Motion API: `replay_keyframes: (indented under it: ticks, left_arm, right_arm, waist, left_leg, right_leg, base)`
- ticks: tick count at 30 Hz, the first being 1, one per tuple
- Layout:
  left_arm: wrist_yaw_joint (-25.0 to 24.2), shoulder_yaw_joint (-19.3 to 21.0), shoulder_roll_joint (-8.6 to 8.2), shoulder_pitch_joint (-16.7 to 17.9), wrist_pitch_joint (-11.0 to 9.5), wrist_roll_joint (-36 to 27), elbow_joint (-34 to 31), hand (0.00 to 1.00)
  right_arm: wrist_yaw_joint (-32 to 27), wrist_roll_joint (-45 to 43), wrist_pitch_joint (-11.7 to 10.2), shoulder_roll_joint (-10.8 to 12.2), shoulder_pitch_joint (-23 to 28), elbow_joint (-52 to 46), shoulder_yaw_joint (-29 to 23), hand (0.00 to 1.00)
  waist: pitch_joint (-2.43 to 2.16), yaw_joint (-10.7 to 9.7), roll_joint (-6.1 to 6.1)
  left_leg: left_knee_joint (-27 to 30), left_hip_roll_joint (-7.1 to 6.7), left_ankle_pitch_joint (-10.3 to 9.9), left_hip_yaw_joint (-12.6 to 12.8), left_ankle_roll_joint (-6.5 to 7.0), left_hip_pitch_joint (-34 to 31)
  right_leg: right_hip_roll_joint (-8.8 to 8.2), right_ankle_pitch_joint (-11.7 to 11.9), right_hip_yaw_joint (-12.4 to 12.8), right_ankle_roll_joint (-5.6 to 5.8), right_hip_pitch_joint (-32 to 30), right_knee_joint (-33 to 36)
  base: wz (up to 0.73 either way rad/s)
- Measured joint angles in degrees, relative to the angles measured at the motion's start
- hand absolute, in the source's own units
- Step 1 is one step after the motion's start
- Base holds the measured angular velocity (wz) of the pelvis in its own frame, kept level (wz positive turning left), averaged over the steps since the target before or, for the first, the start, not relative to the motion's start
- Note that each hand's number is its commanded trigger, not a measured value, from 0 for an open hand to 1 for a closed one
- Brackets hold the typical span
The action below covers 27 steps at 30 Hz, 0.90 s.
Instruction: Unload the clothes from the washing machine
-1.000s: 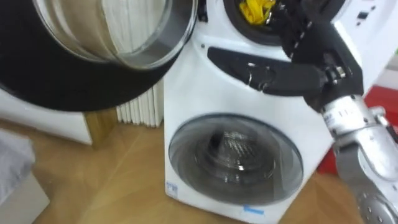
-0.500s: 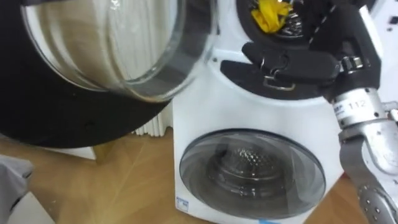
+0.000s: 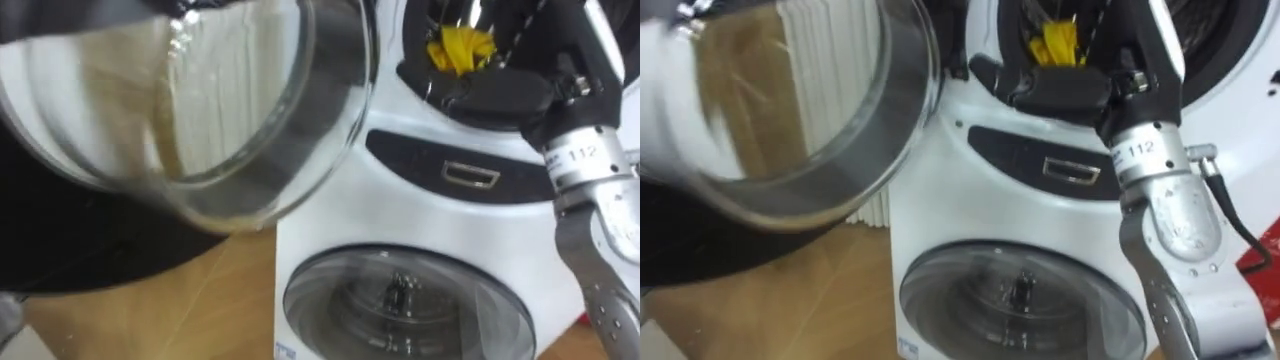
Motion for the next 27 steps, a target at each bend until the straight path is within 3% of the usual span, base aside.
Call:
replay_keyframes:
  ticks: [4, 9, 15, 19, 25, 27]
  left_arm:
    - [0.00, -0.02, -1.24, 0.10, 0.00, 0.01, -0.59, 0.00]
    - [0.00, -0.02, -1.22, 0.19, 0.03, 0.11, -0.59, 0.00]
    - [0.02, -0.05, -0.66, 0.93, 0.14, 0.10, -0.56, 0.00]
    - [0.03, 0.05, -0.48, 1.44, 0.23, -0.09, -0.59, 0.00]
    - [0.03, 2.09, -0.73, 2.09, 0.46, 1.73, -0.55, 0.00]
    - [0.02, 2.61, -0.71, 2.16, 0.73, 2.15, -0.58, 0.00]
  right_arm:
    - [-0.50, -0.62, 0.00, -0.68, -1.77, 0.90, -0.16, 0.00]
    - [-0.64, -0.70, 0.00, -2.68, -2.67, 1.14, -1.43, 0.00]
    - [-0.49, 2.22, -0.08, -4.69, -2.73, 2.58, -4.07, 0.00]
    - [0.79, 3.51, -0.01, -5.89, -2.88, 9.46, -4.71, 0.00]
    - [3.78, 4.38, 2.26, -7.80, -3.02, 16.61, -6.13, 0.00]
    - [4.75, 5.58, 2.37, -9.98, -4.85, 21.18, -6.25, 0.00]
  waist:
    - [0.14, -0.20, -0.21]
    - [0.31, -0.46, -1.34]
    - [0.36, -0.76, -1.36]
    - [0.27, -1.40, -1.52]
    - [0.22, -1.61, -1.66]
    - [0.18, -1.53, -1.80]
  left_leg:
    - [-0.04, 0.29, 0.04, 0.06, -0.07, 0.10]
    - [-0.31, 0.75, -0.14, 0.00, -0.40, 0.23]
    - [-0.30, 0.74, -0.14, -0.12, -0.40, -0.04]
    - [-0.30, 0.72, -0.22, 0.03, -0.50, 0.02]
    - [-0.73, 0.89, -0.48, 0.22, -0.90, -0.20]
    - [-0.75, 0.92, -0.48, 0.20, -0.95, -0.20]
  right_leg:
    - [0.37, -0.09, 0.03, -0.13, 0.62, -0.98]
    - [0.79, -0.09, -0.02, -0.15, 1.11, -1.88]
    - [0.67, -0.10, -0.72, -0.15, 1.01, -1.85]
    - [0.63, -0.09, -1.04, -0.15, 1.05, -1.81]
    - [0.81, 0.12, -0.80, -0.49, 0.52, -1.59]
    - [0.83, 0.17, -0.91, -0.60, 0.54, -1.50]
  base:
    - [0.01]
    - [0.03]
    - [0.05]
    - [0.02]
    - [-0.04]
    - [0.00]
